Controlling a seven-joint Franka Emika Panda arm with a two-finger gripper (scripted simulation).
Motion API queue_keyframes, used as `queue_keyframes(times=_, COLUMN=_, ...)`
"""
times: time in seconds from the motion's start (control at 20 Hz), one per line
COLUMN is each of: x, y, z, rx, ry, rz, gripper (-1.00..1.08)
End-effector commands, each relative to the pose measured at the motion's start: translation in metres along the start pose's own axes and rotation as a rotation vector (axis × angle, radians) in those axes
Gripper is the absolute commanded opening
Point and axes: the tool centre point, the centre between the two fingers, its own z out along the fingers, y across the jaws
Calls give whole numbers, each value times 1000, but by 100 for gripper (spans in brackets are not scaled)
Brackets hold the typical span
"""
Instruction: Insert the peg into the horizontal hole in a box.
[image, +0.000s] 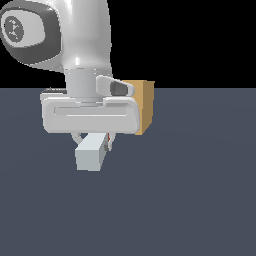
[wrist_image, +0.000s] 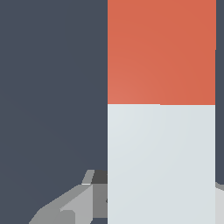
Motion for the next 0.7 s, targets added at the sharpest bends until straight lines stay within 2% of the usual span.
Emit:
queue_keyframes(times=0.0, x=13, y=-8, z=-6, rx=-4, ry=0, rz=45, gripper=-100)
queue_keyframes(times=0.65, x=79, y=-41, z=-26, rx=-4, ry=0, rz=247, gripper=-100)
